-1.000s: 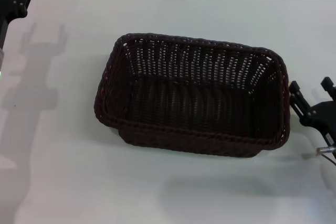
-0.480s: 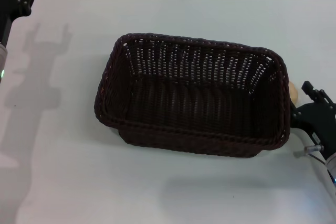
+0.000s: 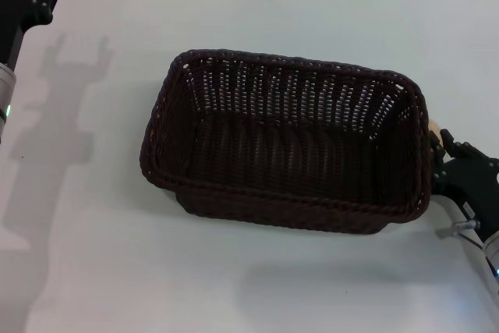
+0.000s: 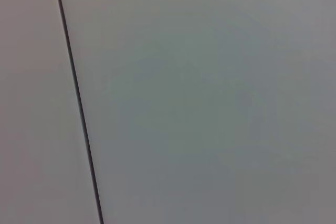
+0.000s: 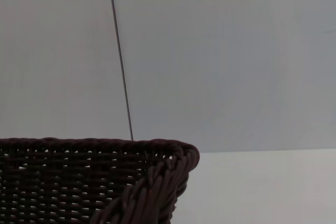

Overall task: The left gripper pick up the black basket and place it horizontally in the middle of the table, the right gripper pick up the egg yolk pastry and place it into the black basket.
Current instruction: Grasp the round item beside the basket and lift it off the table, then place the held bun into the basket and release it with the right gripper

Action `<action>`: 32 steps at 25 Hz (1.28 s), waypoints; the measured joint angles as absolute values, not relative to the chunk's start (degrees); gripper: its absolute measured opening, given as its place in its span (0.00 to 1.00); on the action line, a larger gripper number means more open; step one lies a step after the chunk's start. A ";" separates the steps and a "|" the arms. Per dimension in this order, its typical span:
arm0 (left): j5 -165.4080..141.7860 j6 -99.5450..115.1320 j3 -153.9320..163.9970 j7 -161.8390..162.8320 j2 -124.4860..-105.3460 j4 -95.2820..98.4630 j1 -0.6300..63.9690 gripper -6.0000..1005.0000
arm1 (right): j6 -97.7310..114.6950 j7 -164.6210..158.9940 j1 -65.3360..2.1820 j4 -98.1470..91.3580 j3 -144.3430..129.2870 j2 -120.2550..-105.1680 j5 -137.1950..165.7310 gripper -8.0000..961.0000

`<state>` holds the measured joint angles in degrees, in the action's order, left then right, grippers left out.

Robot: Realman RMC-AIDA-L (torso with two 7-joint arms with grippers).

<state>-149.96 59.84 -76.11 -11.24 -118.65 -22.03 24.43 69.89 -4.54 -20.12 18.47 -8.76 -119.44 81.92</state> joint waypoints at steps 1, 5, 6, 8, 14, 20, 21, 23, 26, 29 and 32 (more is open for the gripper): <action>-149.96 59.85 -76.11 -11.24 -118.65 -22.04 24.43 0.77 | 69.95 -4.51 -20.01 18.47 -8.75 -119.44 81.91 0.23; -149.95 59.86 -76.09 -11.24 -118.65 -22.06 24.43 0.77 | 70.30 -4.48 -19.71 18.44 -8.54 -119.38 81.92 0.11; -149.95 59.86 -76.06 -11.24 -118.65 -22.06 24.43 0.77 | 70.49 -4.48 -19.55 18.44 -8.48 -119.38 81.91 0.10; -149.95 59.89 -76.02 -11.24 -118.65 -22.07 24.43 0.77 | 71.57 -4.47 -19.09 18.45 -8.42 -119.37 81.86 0.09; -149.95 59.95 -75.94 -11.24 -118.65 -22.07 24.27 0.77 | 82.47 -4.40 -15.16 18.74 -6.83 -119.48 81.45 0.06; -149.95 59.95 -75.80 -11.25 -118.65 -21.85 24.26 0.77 | 99.58 -4.28 -11.48 20.16 -7.01 -119.51 81.72 0.04; -149.91 59.94 -75.76 -11.24 -118.64 -21.85 24.25 0.77 | 103.42 -4.26 -11.52 20.55 -7.81 -119.44 82.39 0.04; -149.93 59.89 -75.73 -11.24 -118.65 -21.92 24.25 0.77 | 104.60 -4.26 -11.84 20.77 -8.05 -119.39 83.25 0.04; -149.93 59.76 -75.73 -11.25 -118.65 -22.03 24.25 0.77 | 106.79 -4.24 -13.97 21.02 -8.25 -119.33 88.34 0.04; -149.84 59.74 -75.74 -11.25 -118.65 -22.05 24.24 0.77 | 106.51 -4.23 -15.67 21.17 -8.23 -119.36 90.98 0.04; -149.78 59.74 -75.76 -11.25 -118.65 -22.06 24.20 0.77 | 103.99 -4.22 -18.88 22.01 -8.25 -119.32 94.48 0.03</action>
<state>-149.78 59.74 -75.76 -11.25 -118.65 -22.06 24.20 103.99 -4.22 -18.88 22.01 -8.25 -119.32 94.48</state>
